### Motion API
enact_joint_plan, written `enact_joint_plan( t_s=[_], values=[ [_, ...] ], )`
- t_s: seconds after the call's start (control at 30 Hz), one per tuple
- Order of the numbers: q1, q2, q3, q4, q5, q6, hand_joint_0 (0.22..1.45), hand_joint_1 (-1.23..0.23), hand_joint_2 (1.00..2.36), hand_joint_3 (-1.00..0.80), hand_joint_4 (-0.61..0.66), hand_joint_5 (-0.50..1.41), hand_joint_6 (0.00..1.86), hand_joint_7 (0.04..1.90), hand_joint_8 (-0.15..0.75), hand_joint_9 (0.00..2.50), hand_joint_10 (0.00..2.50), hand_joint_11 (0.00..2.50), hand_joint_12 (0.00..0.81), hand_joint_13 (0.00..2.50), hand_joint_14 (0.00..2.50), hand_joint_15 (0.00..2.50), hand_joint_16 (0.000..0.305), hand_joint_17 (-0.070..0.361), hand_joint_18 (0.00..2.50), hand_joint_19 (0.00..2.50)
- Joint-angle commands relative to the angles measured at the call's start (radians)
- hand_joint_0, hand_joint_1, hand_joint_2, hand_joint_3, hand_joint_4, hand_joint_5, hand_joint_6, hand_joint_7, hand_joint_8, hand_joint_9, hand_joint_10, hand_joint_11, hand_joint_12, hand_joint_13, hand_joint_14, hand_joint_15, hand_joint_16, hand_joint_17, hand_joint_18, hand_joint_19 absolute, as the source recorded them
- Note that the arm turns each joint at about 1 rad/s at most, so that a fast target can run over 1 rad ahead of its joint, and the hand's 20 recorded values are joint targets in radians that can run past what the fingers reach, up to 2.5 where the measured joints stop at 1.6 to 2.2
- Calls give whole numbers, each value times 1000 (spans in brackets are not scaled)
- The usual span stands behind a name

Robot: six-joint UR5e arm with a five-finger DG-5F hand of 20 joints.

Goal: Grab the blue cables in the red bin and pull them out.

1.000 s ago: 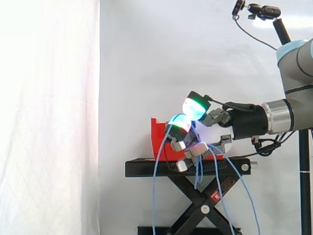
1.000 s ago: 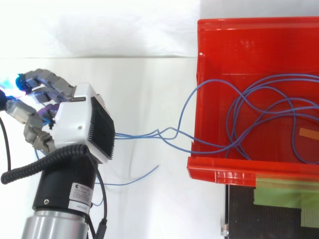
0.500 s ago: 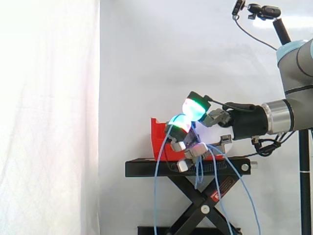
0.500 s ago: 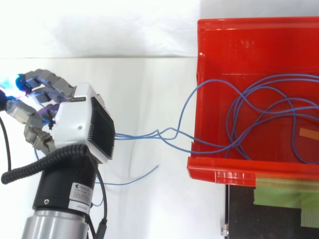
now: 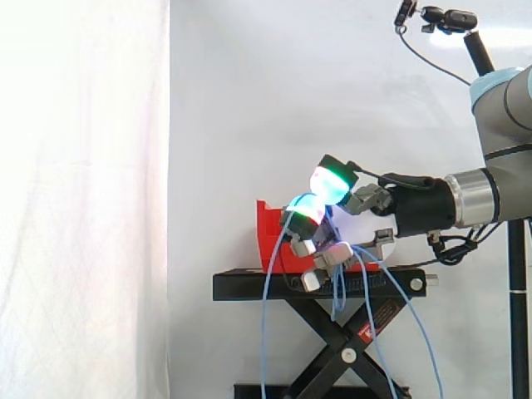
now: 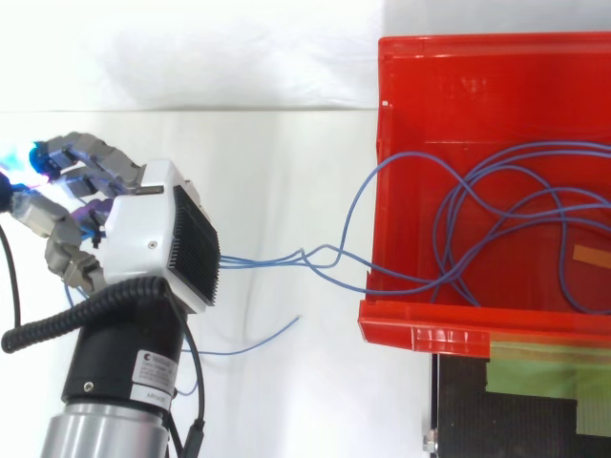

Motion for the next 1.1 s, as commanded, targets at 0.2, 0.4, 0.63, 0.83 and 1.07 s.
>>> enact_joint_plan(
  t_s=[0.2,0.4,0.63,0.83,1.07],
  values=[
    [0,-1,0,0,0,1,913,-897,1000,-1000,-24,1004,492,854,212,1149,30,824,270,1316,32,1201,42,95,777,587],
    [0,1,0,0,0,0,914,-897,1000,-1000,-25,1006,494,847,209,1147,29,828,275,1305,33,1185,42,94,773,593],
    [0,-1,0,0,0,1,912,-897,1000,-1000,-24,1006,489,858,205,1147,29,823,274,1306,33,1169,42,94,773,592],
    [0,-1,0,0,0,0,913,-897,1000,-1000,-31,1005,490,857,208,1148,27,812,271,1303,34,1170,42,94,773,595],
    [0,1,0,0,0,0,913,-897,1000,-1000,-25,1004,495,843,206,1147,29,814,271,1302,33,1163,42,95,772,595]
  ],
)
